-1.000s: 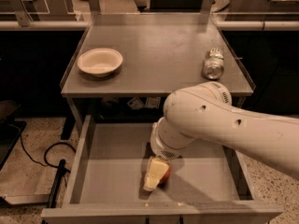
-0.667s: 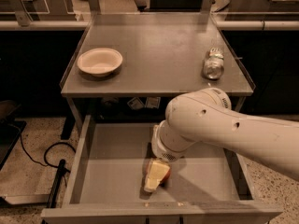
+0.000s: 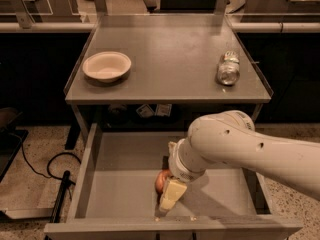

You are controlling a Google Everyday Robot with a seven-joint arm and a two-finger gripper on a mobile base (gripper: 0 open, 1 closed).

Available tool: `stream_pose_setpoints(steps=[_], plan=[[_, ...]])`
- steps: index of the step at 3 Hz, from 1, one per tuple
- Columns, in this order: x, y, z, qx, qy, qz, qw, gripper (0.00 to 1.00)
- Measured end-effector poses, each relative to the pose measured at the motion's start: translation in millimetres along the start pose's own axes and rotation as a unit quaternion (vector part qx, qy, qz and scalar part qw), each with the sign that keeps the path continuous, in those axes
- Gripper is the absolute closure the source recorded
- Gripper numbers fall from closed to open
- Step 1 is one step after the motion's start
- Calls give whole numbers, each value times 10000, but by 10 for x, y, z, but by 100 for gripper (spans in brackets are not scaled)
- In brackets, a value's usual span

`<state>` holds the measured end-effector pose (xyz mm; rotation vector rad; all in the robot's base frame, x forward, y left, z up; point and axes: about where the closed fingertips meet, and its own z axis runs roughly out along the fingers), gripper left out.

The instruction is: Pick apple from top drawer and place on counter

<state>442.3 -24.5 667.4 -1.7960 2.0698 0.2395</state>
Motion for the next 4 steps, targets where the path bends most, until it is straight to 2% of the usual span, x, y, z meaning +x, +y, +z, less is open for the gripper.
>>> stream_pose_setpoints(steps=[1, 2, 4], plan=[[106, -8, 71, 24, -197, 73, 9998, 0], [106, -8, 71, 24, -197, 72, 9998, 0], [219, -33, 178, 191, -203, 156, 9995, 0]])
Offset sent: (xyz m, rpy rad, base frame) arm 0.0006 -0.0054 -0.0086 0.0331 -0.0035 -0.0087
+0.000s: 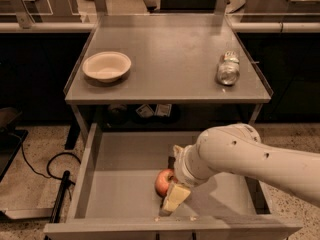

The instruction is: Pick apple from top drawer and place on counter

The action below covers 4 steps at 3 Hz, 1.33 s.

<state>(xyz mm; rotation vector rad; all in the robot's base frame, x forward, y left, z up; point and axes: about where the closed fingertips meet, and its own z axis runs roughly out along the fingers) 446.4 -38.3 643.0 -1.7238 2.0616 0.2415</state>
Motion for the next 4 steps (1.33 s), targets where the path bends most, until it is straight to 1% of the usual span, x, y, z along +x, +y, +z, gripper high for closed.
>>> stream_pose_setpoints(steps=[2, 3, 4], plan=[[161, -22, 231, -102, -13, 28, 9999, 0], [165, -20, 239, -111, -14, 29, 9999, 19], [165, -19, 239, -111, -14, 29, 9999, 43]])
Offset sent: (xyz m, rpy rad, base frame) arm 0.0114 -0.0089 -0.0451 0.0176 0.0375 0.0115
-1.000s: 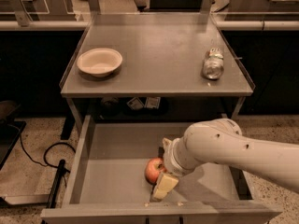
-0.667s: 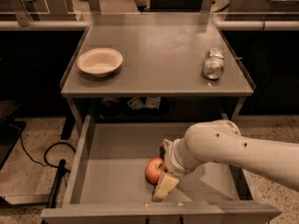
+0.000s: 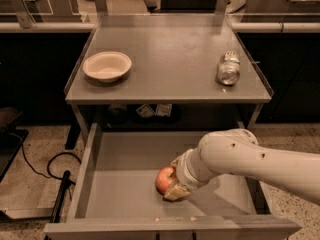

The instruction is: Pick apple from top drawer and place on counter

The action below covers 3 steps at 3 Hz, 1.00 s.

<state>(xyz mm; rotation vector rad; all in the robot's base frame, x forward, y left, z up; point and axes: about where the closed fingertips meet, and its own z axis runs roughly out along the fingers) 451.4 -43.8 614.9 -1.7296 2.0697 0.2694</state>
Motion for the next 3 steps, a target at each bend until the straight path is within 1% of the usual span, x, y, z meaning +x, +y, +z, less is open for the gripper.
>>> stream_pose_setpoints(steps=[2, 3], plan=[[-1, 0, -1, 1, 0, -1, 10000, 89], [-51, 13, -56, 50, 3, -34, 10000, 100]])
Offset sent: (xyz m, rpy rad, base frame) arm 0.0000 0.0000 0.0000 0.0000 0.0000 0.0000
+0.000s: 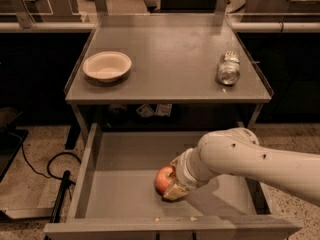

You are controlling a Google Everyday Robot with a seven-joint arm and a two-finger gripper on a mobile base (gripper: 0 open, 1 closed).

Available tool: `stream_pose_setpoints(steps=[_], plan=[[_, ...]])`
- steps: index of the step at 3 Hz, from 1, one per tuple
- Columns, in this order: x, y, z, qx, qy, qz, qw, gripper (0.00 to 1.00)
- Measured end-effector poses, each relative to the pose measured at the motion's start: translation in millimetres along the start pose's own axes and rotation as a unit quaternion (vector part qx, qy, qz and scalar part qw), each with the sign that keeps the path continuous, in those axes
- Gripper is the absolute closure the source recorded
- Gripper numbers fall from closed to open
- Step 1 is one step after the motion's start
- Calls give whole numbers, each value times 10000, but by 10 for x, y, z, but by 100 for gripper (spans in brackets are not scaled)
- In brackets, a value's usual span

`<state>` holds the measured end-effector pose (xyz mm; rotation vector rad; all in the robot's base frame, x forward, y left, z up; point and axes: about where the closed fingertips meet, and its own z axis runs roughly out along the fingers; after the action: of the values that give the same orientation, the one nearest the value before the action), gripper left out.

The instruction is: Pick apple from top drawer and place on counter

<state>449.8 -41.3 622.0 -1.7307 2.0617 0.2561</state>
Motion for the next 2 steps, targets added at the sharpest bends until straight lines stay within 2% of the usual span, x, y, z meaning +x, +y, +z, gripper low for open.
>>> stream_pose_setpoints(steps=[1, 2], plan=[[-216, -47, -298, 178, 47, 6, 9998, 100], [-415, -200, -753, 491, 73, -10, 9988, 100]])
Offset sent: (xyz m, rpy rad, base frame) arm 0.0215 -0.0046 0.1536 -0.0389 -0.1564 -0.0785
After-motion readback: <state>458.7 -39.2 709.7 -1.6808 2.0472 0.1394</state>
